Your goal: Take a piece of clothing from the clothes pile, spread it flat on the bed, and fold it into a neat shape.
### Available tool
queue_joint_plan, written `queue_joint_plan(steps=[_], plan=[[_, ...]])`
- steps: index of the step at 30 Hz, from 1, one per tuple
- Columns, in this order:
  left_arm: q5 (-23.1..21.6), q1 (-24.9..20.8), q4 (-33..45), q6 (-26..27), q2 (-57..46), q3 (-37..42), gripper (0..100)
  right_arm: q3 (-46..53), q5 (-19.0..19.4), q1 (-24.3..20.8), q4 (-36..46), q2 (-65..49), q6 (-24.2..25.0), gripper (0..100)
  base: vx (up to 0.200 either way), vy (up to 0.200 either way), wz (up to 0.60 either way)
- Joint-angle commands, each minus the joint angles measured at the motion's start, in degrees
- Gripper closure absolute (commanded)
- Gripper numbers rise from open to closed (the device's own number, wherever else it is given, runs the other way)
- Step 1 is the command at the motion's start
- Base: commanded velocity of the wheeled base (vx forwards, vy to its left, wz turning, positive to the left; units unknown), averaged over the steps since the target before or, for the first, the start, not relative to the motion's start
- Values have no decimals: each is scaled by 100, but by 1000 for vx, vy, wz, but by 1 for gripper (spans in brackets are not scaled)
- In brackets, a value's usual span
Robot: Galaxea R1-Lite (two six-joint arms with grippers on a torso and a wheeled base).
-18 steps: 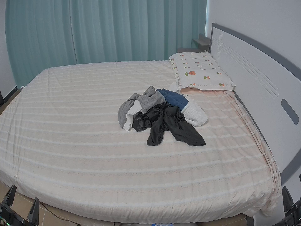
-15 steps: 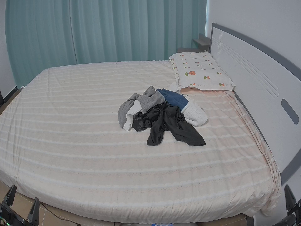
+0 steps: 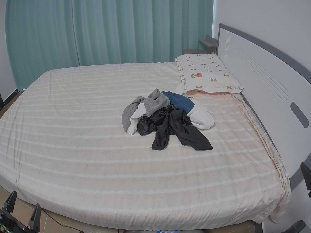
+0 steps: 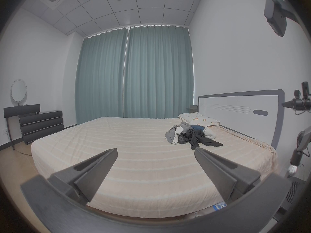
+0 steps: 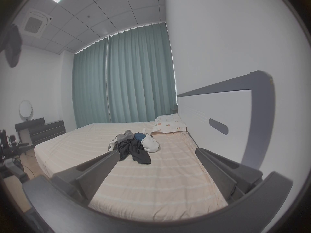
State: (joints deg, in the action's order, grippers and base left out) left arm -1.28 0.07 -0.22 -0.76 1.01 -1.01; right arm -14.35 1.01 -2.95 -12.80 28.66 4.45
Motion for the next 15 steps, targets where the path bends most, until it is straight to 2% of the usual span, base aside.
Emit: queue_joint_plan(steps=[1, 6, 8, 9, 15], plan=[[-4, 1, -4, -21, -101, 101, 0, -1870, -576, -1164, -2183, 6696, 935, 0, 0, 0, 0], [-4, 1, -4, -21, -101, 101, 0, -2608, -725, -1225, -2183, 7558, 1322, 0, 0, 0, 0], [-4, 1, -4, -21, -101, 101, 0, -2608, -725, -1225, -2183, 7558, 1322, 0, 0, 0, 0], [-13, 1, -4, -21, -101, 101, 0, -3083, -857, -1225, -2183, 8085, 1673, 0, 0, 0, 0], [-13, 1, -4, -21, -101, 101, 0, -3944, -1112, -1217, -2183, 8938, 2429, 0, 0, 0, 0]])
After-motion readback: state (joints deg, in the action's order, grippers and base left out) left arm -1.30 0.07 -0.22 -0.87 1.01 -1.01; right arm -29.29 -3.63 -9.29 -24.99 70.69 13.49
